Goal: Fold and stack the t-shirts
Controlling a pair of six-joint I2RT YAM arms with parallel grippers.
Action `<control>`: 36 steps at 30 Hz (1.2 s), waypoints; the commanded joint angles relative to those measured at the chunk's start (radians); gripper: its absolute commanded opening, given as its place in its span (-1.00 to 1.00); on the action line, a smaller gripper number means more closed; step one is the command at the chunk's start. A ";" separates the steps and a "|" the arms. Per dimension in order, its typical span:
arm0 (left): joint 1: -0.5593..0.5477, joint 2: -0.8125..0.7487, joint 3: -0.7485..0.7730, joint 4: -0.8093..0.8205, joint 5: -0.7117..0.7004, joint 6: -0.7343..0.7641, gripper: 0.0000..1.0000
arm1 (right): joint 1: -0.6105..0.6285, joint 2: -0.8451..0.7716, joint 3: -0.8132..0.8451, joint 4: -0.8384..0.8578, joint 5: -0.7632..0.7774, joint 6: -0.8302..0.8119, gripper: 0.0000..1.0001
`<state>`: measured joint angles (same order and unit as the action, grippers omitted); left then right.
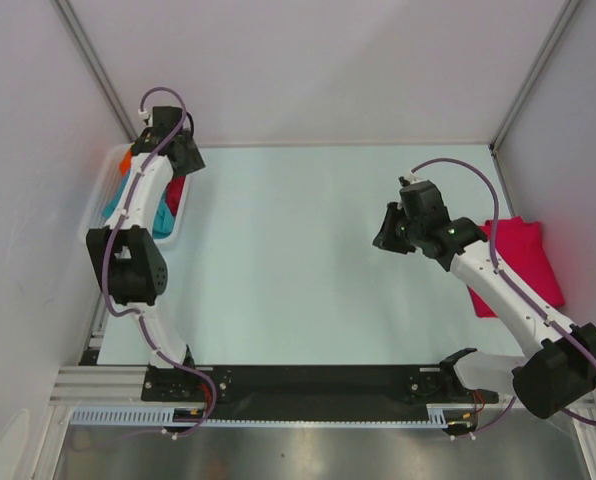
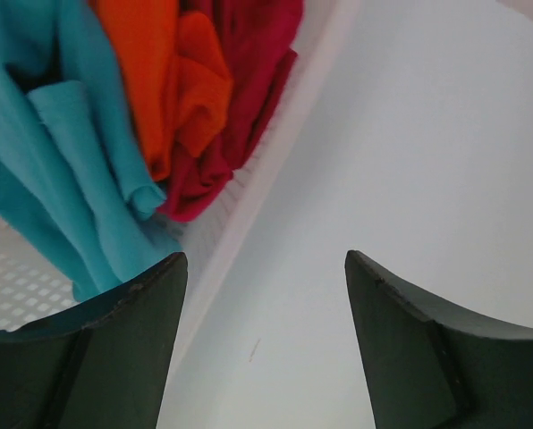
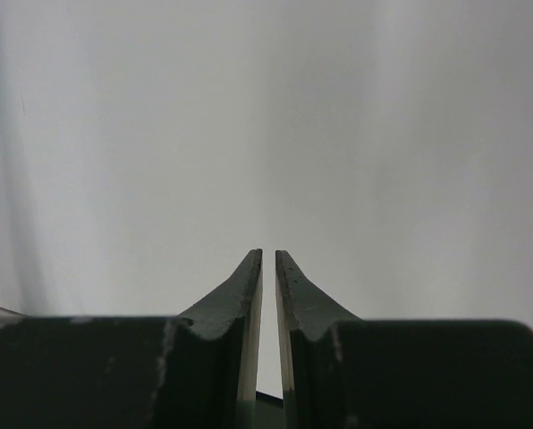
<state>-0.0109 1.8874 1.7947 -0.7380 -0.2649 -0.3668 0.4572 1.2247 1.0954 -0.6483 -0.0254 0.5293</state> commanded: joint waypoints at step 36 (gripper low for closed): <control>0.267 0.260 0.130 -0.121 -0.034 -0.090 0.47 | -0.015 0.041 0.078 -0.037 0.024 -0.035 -0.67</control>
<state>0.2497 2.1181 1.8793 -0.8684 -0.3550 -0.4332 0.4416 1.2594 1.1290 -0.6861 -0.0139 0.5106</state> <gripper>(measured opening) 0.748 0.165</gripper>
